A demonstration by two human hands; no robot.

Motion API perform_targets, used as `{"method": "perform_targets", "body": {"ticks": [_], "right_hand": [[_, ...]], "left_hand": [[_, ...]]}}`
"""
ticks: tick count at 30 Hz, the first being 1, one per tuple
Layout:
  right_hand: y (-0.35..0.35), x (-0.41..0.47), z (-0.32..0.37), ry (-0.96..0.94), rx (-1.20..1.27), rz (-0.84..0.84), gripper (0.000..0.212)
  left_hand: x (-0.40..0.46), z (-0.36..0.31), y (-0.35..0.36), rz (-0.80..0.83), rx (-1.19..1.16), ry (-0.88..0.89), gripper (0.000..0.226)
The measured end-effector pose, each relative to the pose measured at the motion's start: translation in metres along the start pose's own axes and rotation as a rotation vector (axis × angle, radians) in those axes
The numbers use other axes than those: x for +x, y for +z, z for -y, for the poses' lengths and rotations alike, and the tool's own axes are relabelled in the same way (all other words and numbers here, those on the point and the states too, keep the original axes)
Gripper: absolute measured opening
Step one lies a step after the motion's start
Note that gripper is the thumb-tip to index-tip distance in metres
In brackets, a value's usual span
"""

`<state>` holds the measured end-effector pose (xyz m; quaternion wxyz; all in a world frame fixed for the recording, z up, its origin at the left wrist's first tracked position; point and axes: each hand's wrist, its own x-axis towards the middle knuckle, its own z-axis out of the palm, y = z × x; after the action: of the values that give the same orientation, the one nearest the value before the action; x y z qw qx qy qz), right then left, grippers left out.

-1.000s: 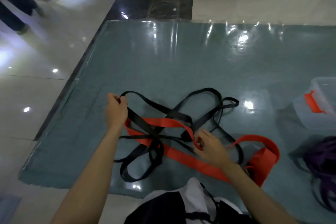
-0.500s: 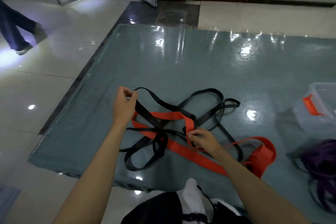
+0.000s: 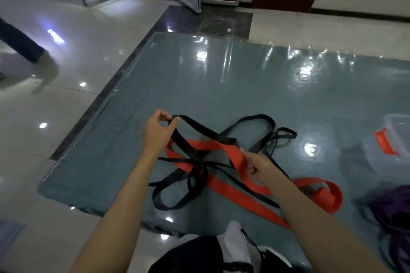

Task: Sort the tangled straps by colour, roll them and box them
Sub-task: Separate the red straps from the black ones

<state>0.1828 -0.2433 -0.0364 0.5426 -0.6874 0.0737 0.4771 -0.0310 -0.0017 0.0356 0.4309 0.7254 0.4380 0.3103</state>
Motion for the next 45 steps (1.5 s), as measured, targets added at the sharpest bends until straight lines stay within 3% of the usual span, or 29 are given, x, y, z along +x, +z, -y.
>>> {"method": "perform_targets", "body": {"ticks": [3,9,16,20,26,30,34,38,42,45], "right_hand": [[-0.008,0.001,0.007,0.071,-0.142,0.087,0.004],[-0.009,0.011,0.006,-0.03,-0.19,0.0,0.013],[-0.003,0.014,0.045,-0.491,-0.384,-0.348,0.015],[-0.003,0.009,0.068,-0.648,-0.438,-0.521,0.005],[0.0,-0.003,0.093,-0.901,-0.525,-0.604,0.013],[0.006,-0.009,0.106,-0.948,-0.56,-0.554,0.028],[0.014,-0.014,0.114,-1.036,-0.634,-0.394,0.033],[0.031,-0.016,0.118,-1.148,-0.679,-0.242,0.029],[0.05,-0.019,0.126,-1.376,-0.701,-0.157,0.023],[0.063,-0.021,0.13,-1.513,-0.744,-0.013,0.016]], "left_hand": [[0.002,0.002,0.004,0.032,0.018,0.012,0.019],[0.004,0.002,0.012,0.029,0.019,0.039,0.02],[0.006,-0.002,0.003,0.092,-0.029,0.123,0.019],[0.006,0.004,-0.003,0.114,-0.033,0.128,0.018],[0.003,0.014,-0.011,0.091,-0.077,0.087,0.014],[0.005,0.021,-0.015,0.034,-0.107,0.088,0.017],[0.006,0.022,-0.013,0.02,-0.077,0.033,0.028],[0.016,0.024,-0.002,0.202,0.041,-0.128,0.043],[0.021,0.019,0.012,0.416,0.309,-0.267,0.078],[0.021,-0.002,0.029,0.425,0.149,-0.036,0.12]]}}
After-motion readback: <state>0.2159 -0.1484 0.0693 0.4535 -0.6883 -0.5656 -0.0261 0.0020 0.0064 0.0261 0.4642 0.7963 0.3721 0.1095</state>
